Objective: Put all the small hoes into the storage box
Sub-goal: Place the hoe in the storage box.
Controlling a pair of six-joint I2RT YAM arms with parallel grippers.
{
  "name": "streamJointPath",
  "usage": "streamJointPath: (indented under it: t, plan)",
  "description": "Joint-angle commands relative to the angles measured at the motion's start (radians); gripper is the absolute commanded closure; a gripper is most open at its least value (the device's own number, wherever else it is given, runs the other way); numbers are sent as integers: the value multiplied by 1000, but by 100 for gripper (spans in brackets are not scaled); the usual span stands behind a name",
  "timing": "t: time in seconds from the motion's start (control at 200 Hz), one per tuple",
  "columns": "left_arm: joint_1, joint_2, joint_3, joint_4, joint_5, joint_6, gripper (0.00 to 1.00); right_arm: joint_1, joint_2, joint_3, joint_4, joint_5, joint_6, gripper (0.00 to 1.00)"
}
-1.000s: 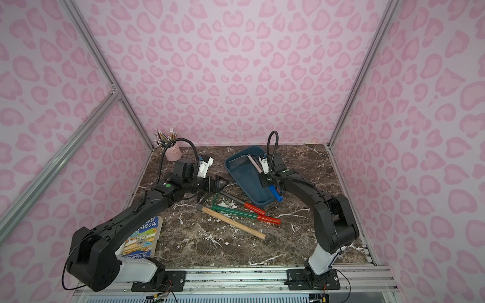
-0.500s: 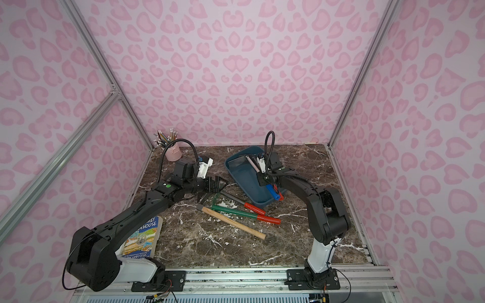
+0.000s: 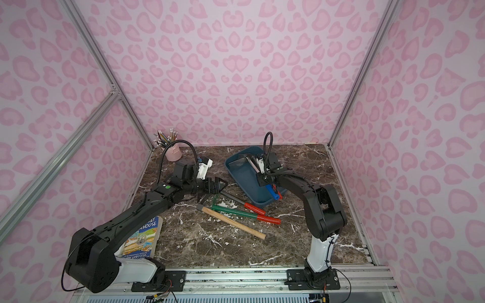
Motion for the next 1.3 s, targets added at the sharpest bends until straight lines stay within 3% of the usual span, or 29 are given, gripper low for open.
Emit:
streamJointPath:
  t: [0.0, 0.305, 0.78, 1.295]
  plan:
    - [-1, -6, -2, 39, -9, 7, 2, 3, 3, 4, 78, 24, -11, 100]
    - [-2, -10, -6, 41, -9, 9, 2, 12, 17, -4, 84, 58, -23, 92]
    - [-1, -5, -29, 47, -7, 18, 1, 16, 28, -8, 94, 91, -37, 68]
    - [-2, 5, -37, 46, -10, 23, 1, 16, 14, -12, 96, 110, -54, 57]
